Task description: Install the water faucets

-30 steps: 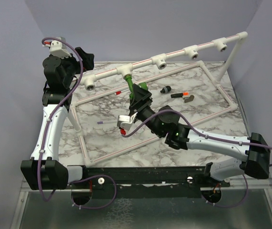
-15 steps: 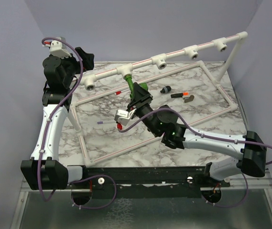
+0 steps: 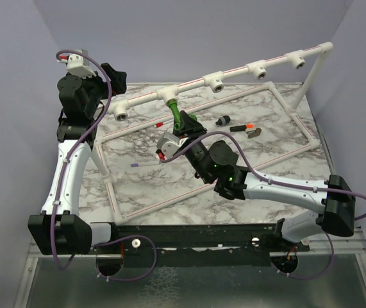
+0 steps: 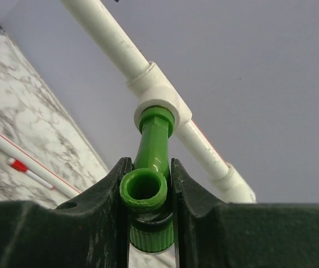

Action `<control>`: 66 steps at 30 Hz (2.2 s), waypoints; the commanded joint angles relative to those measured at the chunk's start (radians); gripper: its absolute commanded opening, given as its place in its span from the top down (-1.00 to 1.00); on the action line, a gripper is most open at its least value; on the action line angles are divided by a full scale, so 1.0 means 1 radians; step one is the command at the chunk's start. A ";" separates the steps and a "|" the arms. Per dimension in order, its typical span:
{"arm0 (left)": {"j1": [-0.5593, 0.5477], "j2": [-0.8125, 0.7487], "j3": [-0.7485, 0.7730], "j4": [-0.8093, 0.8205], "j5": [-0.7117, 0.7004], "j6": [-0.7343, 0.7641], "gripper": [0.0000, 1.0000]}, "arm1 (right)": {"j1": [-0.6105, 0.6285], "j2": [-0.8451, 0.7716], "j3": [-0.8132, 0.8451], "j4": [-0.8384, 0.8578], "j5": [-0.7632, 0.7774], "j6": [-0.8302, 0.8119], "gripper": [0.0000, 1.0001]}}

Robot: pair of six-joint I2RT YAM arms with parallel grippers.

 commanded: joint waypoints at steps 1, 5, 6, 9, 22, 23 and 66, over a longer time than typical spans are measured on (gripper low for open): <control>0.004 0.063 -0.080 -0.195 0.019 -0.006 -0.98 | 0.011 0.004 0.053 0.061 0.036 0.324 0.98; 0.004 0.062 -0.080 -0.194 0.021 -0.006 -0.98 | 0.011 -0.002 0.063 0.057 0.036 0.544 0.98; 0.004 0.061 -0.080 -0.194 0.021 -0.006 -0.98 | 0.011 -0.004 0.062 0.059 0.038 0.596 0.98; 0.004 0.060 -0.080 -0.194 0.020 -0.006 -0.98 | 0.011 -0.009 0.052 0.084 0.053 0.739 0.98; 0.004 0.060 -0.081 -0.194 0.027 -0.009 -0.98 | 0.011 0.007 0.029 0.110 0.195 1.343 0.99; 0.004 0.060 -0.081 -0.194 0.027 -0.010 -0.98 | 0.011 0.007 0.029 0.095 0.198 1.402 0.99; 0.004 0.063 -0.082 -0.190 0.034 -0.015 -0.98 | 0.002 -0.066 -0.001 -0.321 0.057 2.760 0.56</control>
